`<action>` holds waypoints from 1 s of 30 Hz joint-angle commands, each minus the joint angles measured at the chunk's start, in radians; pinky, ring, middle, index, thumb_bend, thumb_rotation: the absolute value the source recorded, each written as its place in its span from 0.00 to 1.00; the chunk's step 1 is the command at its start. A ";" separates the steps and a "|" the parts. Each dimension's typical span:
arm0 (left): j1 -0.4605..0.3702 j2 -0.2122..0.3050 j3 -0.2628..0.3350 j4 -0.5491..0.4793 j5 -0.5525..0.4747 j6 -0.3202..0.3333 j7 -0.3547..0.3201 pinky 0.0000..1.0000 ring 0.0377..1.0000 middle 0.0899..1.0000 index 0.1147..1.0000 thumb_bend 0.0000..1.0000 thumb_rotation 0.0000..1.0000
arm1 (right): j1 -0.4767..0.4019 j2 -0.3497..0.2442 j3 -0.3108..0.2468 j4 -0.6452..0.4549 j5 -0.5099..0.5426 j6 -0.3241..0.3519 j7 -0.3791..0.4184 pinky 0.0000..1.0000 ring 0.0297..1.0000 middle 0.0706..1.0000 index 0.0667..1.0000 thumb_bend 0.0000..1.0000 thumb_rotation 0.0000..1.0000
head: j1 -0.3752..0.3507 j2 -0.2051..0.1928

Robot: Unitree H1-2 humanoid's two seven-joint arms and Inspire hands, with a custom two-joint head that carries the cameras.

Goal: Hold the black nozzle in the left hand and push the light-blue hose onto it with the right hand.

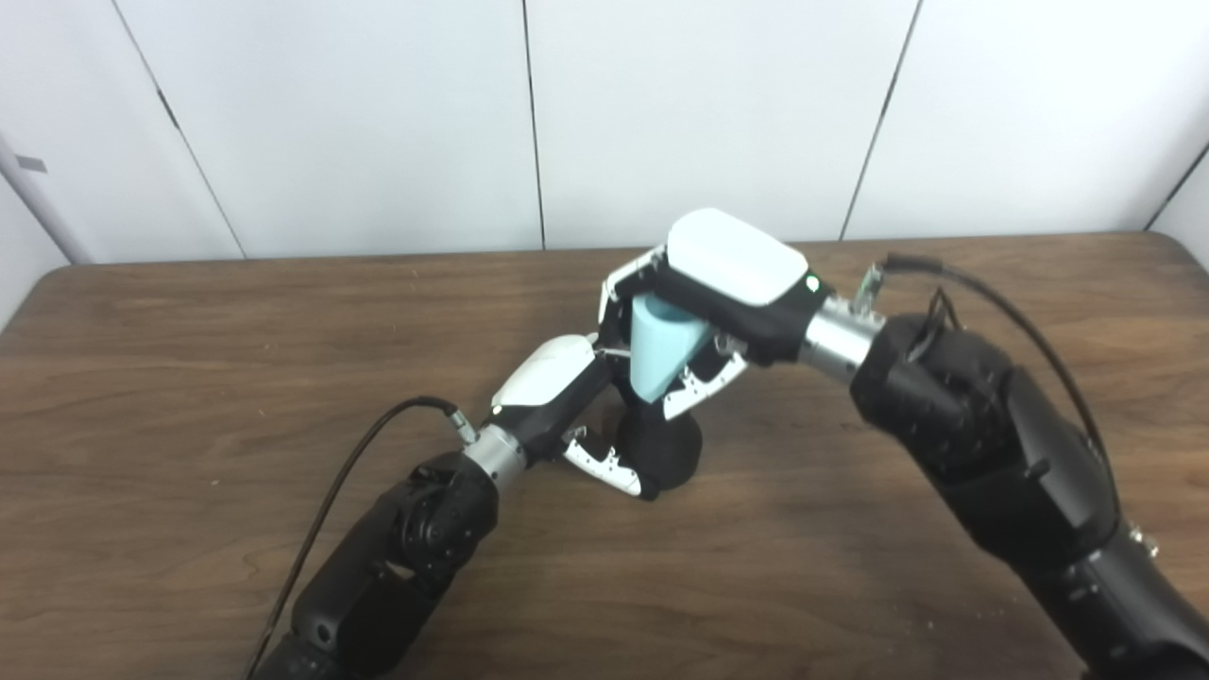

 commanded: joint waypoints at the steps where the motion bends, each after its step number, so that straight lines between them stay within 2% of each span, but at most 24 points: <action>1: 0.025 0.021 -0.015 0.037 0.025 0.048 -0.070 1.00 0.59 0.42 0.43 0.52 0.00 | 0.005 -0.014 -0.012 0.023 -0.052 -0.074 -0.065 0.37 0.40 0.43 0.47 0.50 0.00 | 0.006 0.003; 5: 0.025 0.019 -0.013 0.040 0.025 0.046 -0.068 1.00 0.59 0.42 0.43 0.52 0.00 | 0.035 -0.003 -0.021 0.076 -0.089 -0.159 -0.159 0.37 0.40 0.43 0.48 0.50 0.00 | 0.005 0.004; 8: 0.023 0.021 -0.014 0.044 0.029 0.043 -0.067 1.00 0.59 0.42 0.43 0.52 0.00 | 0.046 0.001 -0.021 0.099 -0.110 -0.195 -0.200 0.38 0.40 0.43 0.48 0.50 0.00 | 0.005 0.004; 16: 0.019 0.024 -0.016 0.041 0.035 0.048 -0.069 1.00 0.60 0.42 0.43 0.52 0.00 | 0.054 -0.003 -0.010 0.116 -0.097 -0.222 -0.189 0.38 0.42 0.45 0.46 0.50 0.00 | 0.006 0.011; 21: 0.020 0.020 -0.016 0.037 0.033 0.048 -0.071 1.00 0.60 0.43 0.42 0.52 0.00 | 0.046 -0.001 -0.002 0.104 -0.033 -0.145 -0.084 0.35 0.41 0.44 0.49 0.50 0.00 | 0.006 0.010; 30: 0.020 0.017 -0.015 0.043 0.026 0.046 -0.072 1.00 0.60 0.42 0.43 0.52 0.00 | 0.010 -0.036 0.036 0.035 0.103 0.105 0.211 0.35 0.40 0.44 0.50 0.50 0.00 | 0.007 0.009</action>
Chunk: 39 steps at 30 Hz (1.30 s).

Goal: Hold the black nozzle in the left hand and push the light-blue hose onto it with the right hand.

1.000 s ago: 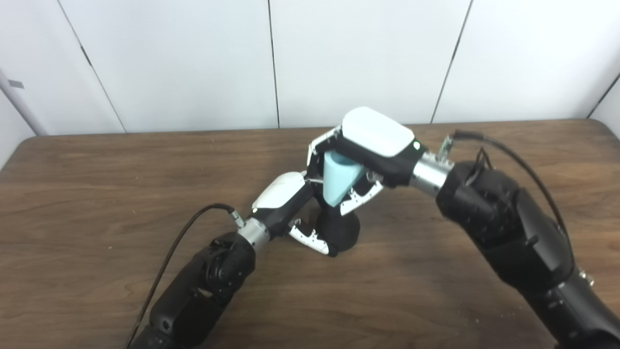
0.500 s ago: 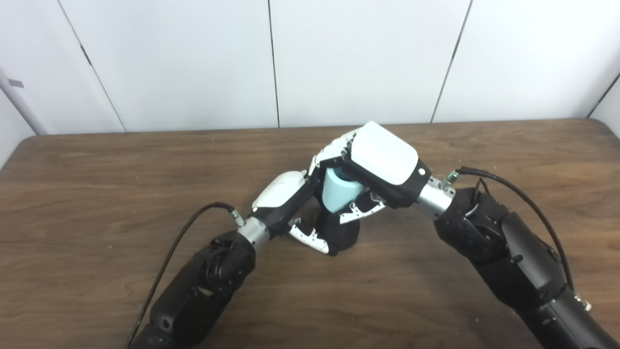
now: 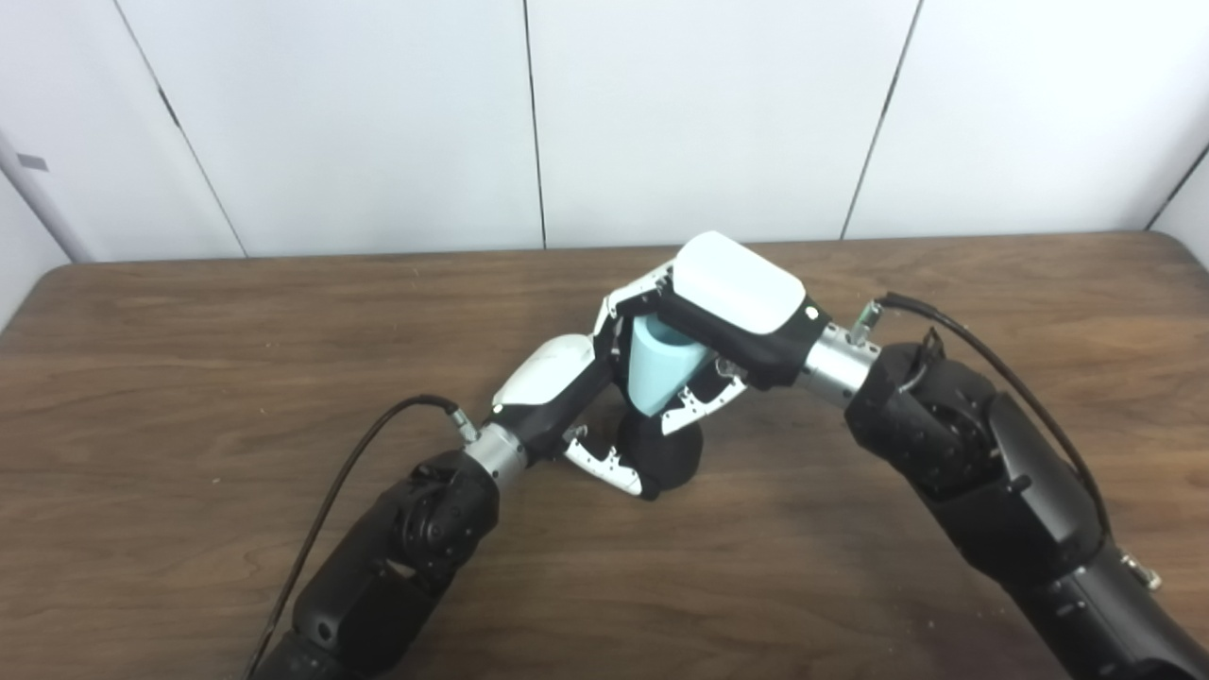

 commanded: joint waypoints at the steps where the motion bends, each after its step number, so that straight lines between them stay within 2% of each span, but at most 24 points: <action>1: 0.020 0.018 -0.016 0.043 0.027 0.047 -0.069 1.00 0.60 0.41 0.43 0.52 0.00 | 0.014 -0.054 0.038 -0.008 0.029 0.073 0.164 0.36 0.39 0.44 0.50 0.50 0.00 | 0.001 0.001; 6: 0.019 0.017 -0.015 0.046 0.024 0.049 -0.071 1.00 0.60 0.41 0.43 0.52 0.00 | -0.001 -0.066 0.044 -0.023 0.051 0.091 0.184 0.36 0.39 0.43 0.51 0.50 0.00 | 0.000 0.001; 12: 0.017 0.013 -0.014 0.047 0.025 0.055 -0.075 1.00 0.60 0.41 0.43 0.52 0.00 | -0.009 -0.062 0.028 -0.020 0.062 0.073 0.147 0.36 0.40 0.44 0.50 0.50 0.00 | 0.000 0.001; 15: 0.016 0.012 -0.013 0.047 0.026 0.055 -0.076 1.00 0.60 0.41 0.43 0.52 0.00 | -0.005 -0.065 0.020 -0.026 0.045 0.046 0.121 0.35 0.41 0.45 0.50 0.50 0.00 | -0.003 -0.001; 19: 0.016 0.014 -0.013 0.053 0.031 0.045 -0.069 1.00 0.60 0.41 0.43 0.52 0.00 | 0.003 -0.057 -0.016 -0.042 0.000 -0.006 0.036 0.35 0.46 0.50 0.50 0.50 0.00 | -0.003 -0.003; 20: 0.016 0.014 -0.014 0.055 0.033 0.043 -0.067 1.00 0.60 0.41 0.43 0.52 0.00 | 0.006 -0.052 -0.025 -0.048 -0.005 -0.013 0.020 0.42 0.53 0.59 0.58 0.65 0.00 | -0.003 -0.003; 22: 0.016 0.015 -0.014 0.056 0.034 0.041 -0.065 1.00 0.60 0.41 0.43 0.52 0.00 | 0.010 -0.044 -0.041 -0.058 -0.034 -0.016 -0.008 0.56 0.66 0.73 0.69 0.80 0.01 | -0.003 -0.003; 24: 0.015 0.015 -0.015 0.060 0.035 0.040 -0.065 1.00 0.60 0.41 0.43 0.52 0.00 | 0.012 -0.039 -0.049 -0.070 -0.075 -0.002 -0.015 0.75 0.77 0.84 0.77 0.85 0.07 | -0.004 -0.005; 25: 0.015 0.015 -0.014 0.060 0.034 0.041 -0.065 1.00 0.60 0.41 0.43 0.52 0.00 | 0.013 -0.038 -0.053 -0.079 -0.091 0.010 -0.010 0.82 0.84 0.90 0.83 0.87 0.10 | -0.004 -0.005; 26: 0.016 0.014 -0.014 0.059 0.034 0.041 -0.065 1.00 0.60 0.41 0.43 0.52 0.00 | 0.015 -0.037 -0.056 -0.087 -0.100 0.017 -0.005 0.85 0.88 0.94 0.86 0.88 0.13 | -0.004 -0.005; 29: 0.017 0.014 -0.013 0.056 0.033 0.044 -0.066 1.00 0.60 0.41 0.43 0.52 0.00 | 0.020 -0.036 -0.064 -0.098 -0.110 0.024 0.004 0.89 0.94 0.99 0.91 0.89 0.15 | -0.004 -0.005; 32: 0.018 0.012 -0.012 0.055 0.033 0.046 -0.066 1.00 0.60 0.41 0.43 0.52 0.00 | 0.023 -0.037 -0.071 -0.100 -0.119 0.010 -0.004 0.89 0.97 1.00 0.94 0.89 0.15 | -0.004 -0.005; 39: 0.017 0.008 -0.014 0.071 0.034 0.044 -0.062 1.00 0.60 0.41 0.43 0.52 0.00 | 0.031 -0.022 -0.105 -0.106 -0.132 0.008 -0.030 0.93 0.95 1.00 0.93 0.91 0.19 | -0.006 -0.009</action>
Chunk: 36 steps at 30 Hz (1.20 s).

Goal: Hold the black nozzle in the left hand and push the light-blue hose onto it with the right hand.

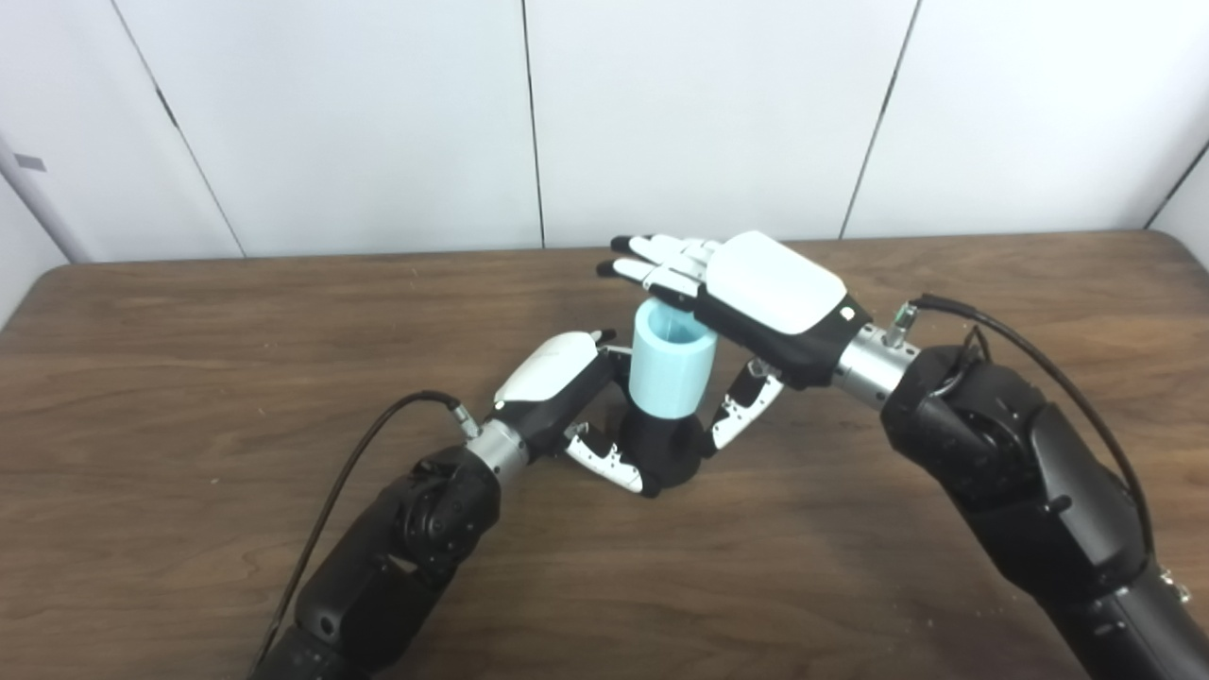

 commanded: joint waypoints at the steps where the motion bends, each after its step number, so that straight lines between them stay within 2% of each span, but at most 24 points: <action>1: 0.026 0.013 -0.020 0.060 0.036 0.044 -0.050 1.00 0.60 0.41 0.43 0.52 0.00 | -0.019 0.007 -0.031 -0.039 0.003 -0.006 -0.035 0.93 0.95 1.00 0.93 0.91 0.20 | 0.002 0.002; 6: 0.023 0.012 -0.021 0.065 0.036 0.043 -0.050 1.00 0.60 0.41 0.43 0.52 0.00 | -0.012 0.019 -0.072 -0.060 0.043 0.002 -0.034 0.94 0.97 1.00 0.95 0.92 0.21 | 0.004 0.000; 8: 0.020 0.013 -0.021 0.070 0.036 0.042 -0.051 1.00 0.60 0.41 0.43 0.52 0.00 | -0.010 0.014 -0.087 -0.072 0.084 0.000 -0.021 0.94 0.99 1.00 0.97 0.92 0.25 | 0.005 0.000; 13: 0.017 0.016 -0.020 0.068 0.035 0.044 -0.054 1.00 0.59 0.41 0.43 0.52 0.00 | -0.014 -0.017 -0.099 -0.077 0.191 -0.013 0.030 0.89 1.00 1.00 1.00 0.79 0.37 | 0.005 0.000; 15: 0.017 0.018 -0.020 0.065 0.037 0.045 -0.054 1.00 0.59 0.41 0.43 0.52 0.00 | -0.017 -0.042 -0.097 -0.085 0.245 -0.012 0.070 0.92 1.00 1.00 0.99 0.73 0.49 | 0.006 -0.002; 18: 0.017 0.018 -0.020 0.065 0.040 0.044 -0.052 1.00 0.59 0.41 0.44 0.52 0.00 | -0.012 -0.076 -0.090 -0.104 0.309 -0.009 0.127 0.97 1.00 1.00 0.99 0.69 0.61 | 0.005 0.000; 20: 0.017 0.018 -0.021 0.066 0.042 0.043 -0.050 1.00 0.59 0.41 0.44 0.52 0.00 | -0.009 -0.091 -0.085 -0.113 0.339 -0.010 0.154 0.98 1.00 1.00 0.99 0.69 0.66 | 0.006 0.000; 36: 0.013 0.031 -0.021 0.064 0.044 0.034 -0.052 1.00 0.60 0.42 0.43 0.52 0.00 | 0.002 -0.105 -0.064 -0.116 0.364 -0.009 0.201 0.99 1.00 1.00 0.99 0.72 0.69 | 0.009 0.002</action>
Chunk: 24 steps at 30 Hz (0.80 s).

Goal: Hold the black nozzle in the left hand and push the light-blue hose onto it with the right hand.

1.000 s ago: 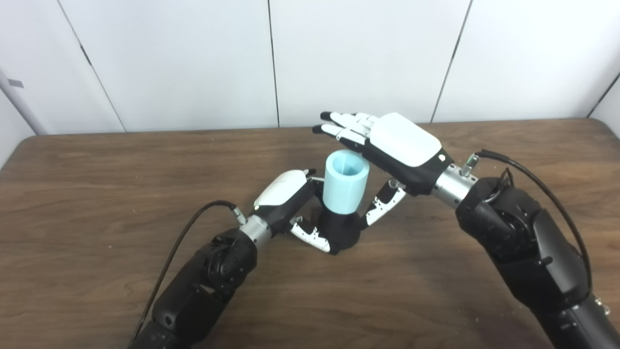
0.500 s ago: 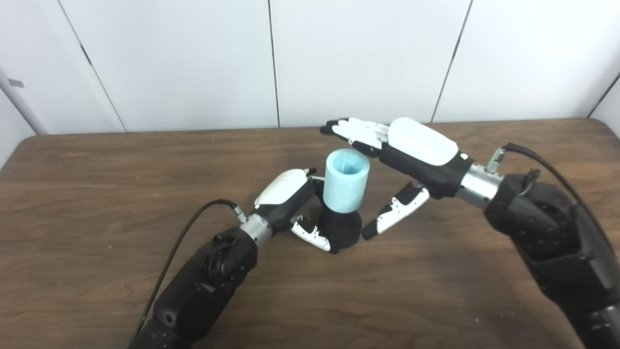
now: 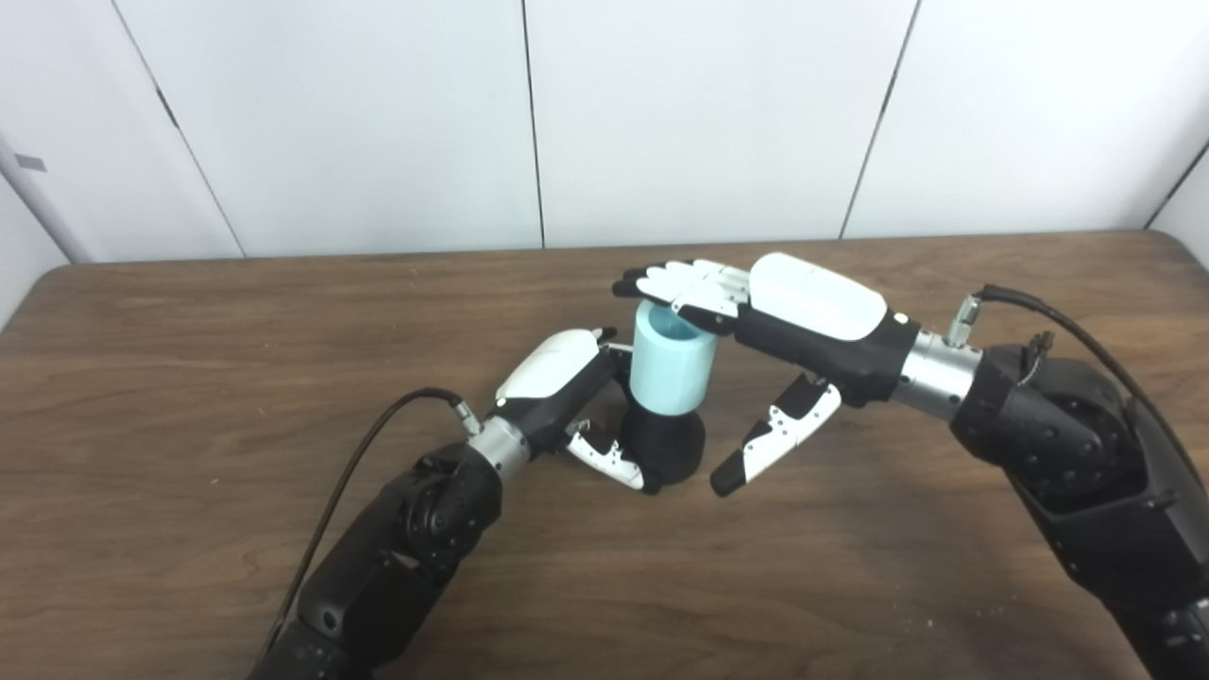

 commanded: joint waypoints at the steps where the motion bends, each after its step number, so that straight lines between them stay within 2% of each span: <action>1: 0.022 0.032 -0.020 0.052 0.043 0.037 -0.055 1.00 0.60 0.42 0.43 0.52 0.00 | -0.022 -0.016 -0.010 -0.029 0.007 -0.008 -0.005 0.99 1.00 1.00 0.99 0.72 0.69 | 0.000 0.002; 9: 0.022 0.029 -0.022 0.049 0.044 0.039 -0.057 1.00 0.60 0.42 0.43 0.52 0.00 | -0.016 -0.023 0.025 -0.025 -0.047 -0.023 0.028 0.98 1.00 1.00 0.99 0.71 0.70 | 0.002 0.003; 14: 0.024 0.027 -0.021 0.044 0.042 0.042 -0.057 1.00 0.59 0.42 0.43 0.52 0.00 | -0.019 -0.043 0.055 -0.008 -0.152 -0.109 0.014 0.96 1.00 1.00 0.97 0.71 0.71 | 0.009 0.005; 24: 0.027 0.031 -0.022 0.041 0.046 0.041 -0.055 1.00 0.59 0.41 0.44 0.52 0.00 | -0.007 -0.071 0.092 0.029 -0.293 -0.235 -0.038 0.98 1.00 1.00 0.96 0.70 0.71 | 0.005 0.008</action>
